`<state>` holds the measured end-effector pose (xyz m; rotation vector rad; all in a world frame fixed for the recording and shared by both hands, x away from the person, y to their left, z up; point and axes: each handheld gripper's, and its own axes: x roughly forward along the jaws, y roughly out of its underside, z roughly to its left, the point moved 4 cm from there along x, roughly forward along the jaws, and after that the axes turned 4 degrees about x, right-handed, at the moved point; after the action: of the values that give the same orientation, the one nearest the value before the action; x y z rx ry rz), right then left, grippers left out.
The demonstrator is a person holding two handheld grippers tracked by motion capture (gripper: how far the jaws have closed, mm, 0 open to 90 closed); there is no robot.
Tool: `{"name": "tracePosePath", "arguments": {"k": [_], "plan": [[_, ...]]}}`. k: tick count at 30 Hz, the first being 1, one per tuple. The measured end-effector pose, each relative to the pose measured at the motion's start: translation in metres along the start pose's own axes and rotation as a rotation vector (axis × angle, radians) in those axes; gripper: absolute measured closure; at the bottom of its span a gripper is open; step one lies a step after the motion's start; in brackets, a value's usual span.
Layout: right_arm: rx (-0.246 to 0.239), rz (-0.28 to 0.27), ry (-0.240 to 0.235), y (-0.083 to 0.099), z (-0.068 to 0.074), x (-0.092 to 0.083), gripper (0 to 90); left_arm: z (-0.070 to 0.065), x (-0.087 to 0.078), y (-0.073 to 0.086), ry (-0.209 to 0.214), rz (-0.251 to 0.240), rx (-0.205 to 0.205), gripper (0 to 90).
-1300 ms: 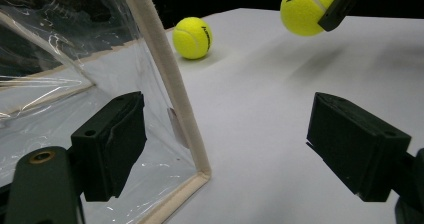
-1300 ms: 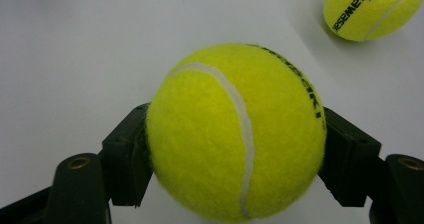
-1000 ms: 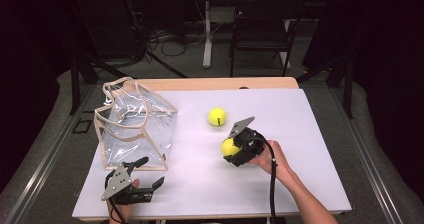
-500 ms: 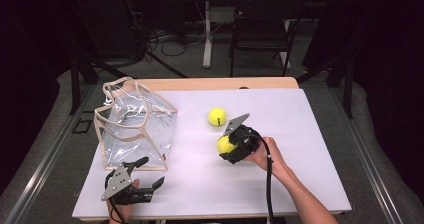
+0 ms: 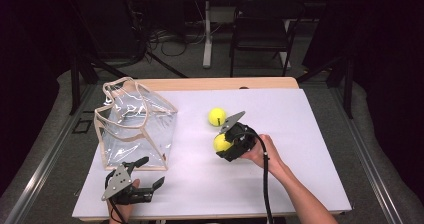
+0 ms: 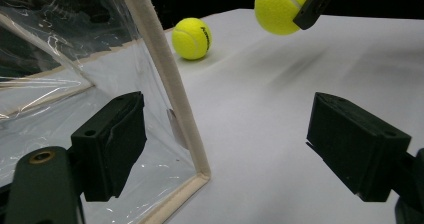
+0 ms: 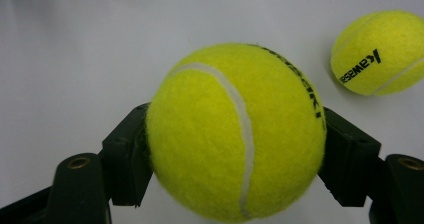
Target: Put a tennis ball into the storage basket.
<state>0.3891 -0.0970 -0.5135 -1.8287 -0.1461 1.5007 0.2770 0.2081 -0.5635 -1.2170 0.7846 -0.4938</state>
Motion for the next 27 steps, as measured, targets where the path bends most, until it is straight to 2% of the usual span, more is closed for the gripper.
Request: {"name": "tracePosePath", "arguments": {"k": [20, 27], "plan": [[-0.044, 0.026, -0.015, -0.021, -0.002, 0.015, 26.3, 0.0, 0.002, 0.0, 0.009, 0.004, 0.006, 15.7], [-0.056, 0.015, -0.028, -0.031, -0.002, 0.018, 26.3, 0.0, 0.002, 0.0, 0.006, 0.006, 0.008, 15.6]]}}
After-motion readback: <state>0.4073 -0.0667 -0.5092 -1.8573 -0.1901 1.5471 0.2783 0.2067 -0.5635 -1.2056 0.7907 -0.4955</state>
